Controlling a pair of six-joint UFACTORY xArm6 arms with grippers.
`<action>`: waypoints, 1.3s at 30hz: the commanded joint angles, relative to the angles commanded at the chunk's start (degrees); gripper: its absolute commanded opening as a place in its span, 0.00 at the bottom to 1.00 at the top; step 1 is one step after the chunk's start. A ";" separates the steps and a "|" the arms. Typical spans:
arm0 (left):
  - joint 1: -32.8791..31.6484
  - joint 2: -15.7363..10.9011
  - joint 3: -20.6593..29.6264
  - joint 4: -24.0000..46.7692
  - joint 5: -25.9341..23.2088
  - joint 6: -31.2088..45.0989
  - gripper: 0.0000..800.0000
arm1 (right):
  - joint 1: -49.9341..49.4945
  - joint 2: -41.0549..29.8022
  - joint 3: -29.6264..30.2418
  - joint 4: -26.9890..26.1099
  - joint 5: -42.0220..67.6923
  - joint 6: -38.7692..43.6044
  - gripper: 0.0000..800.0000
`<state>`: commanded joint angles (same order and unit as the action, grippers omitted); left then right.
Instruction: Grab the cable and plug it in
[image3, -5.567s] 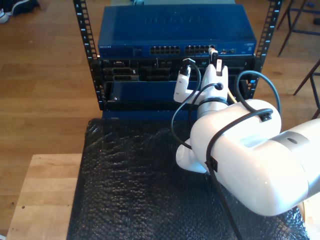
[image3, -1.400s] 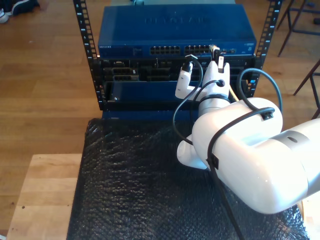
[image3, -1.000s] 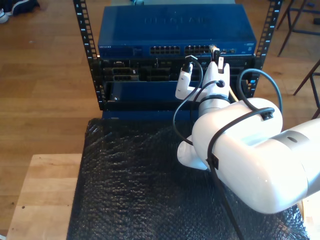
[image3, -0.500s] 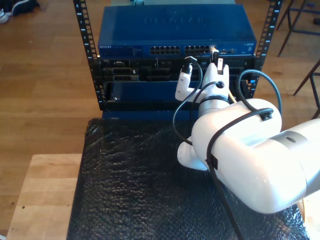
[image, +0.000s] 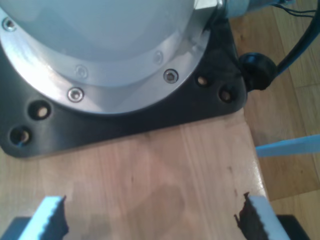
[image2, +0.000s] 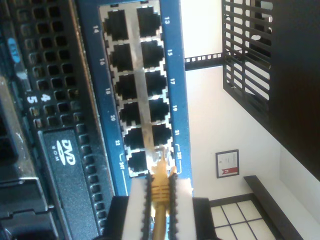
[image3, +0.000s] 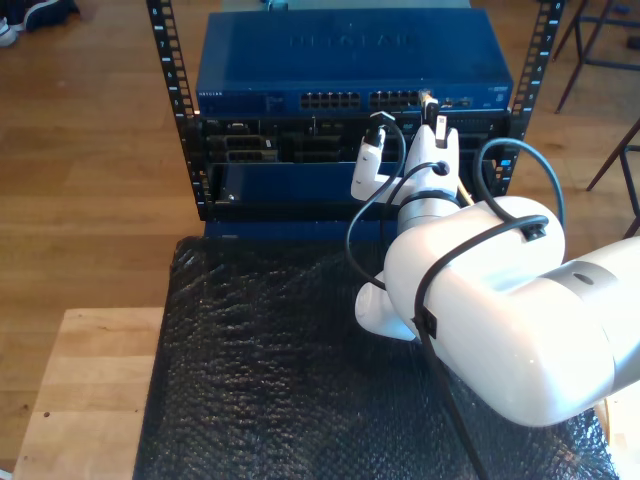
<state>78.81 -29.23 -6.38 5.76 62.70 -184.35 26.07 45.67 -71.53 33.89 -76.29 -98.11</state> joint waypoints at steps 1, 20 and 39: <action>0.00 0.00 0.00 0.00 0.00 0.00 1.00 | 0.00 -0.09 0.00 0.00 0.00 0.00 0.00; 0.00 0.00 0.00 0.00 0.00 0.00 1.00 | 0.00 -0.26 -0.18 -0.79 0.09 0.09 0.00; 0.09 0.00 0.00 0.00 0.00 0.00 1.00 | -0.18 -0.26 -0.44 -1.58 1.32 0.09 0.00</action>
<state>78.90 -29.23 -6.38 5.76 62.70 -184.35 25.89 45.41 -71.97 32.31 -74.97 -98.02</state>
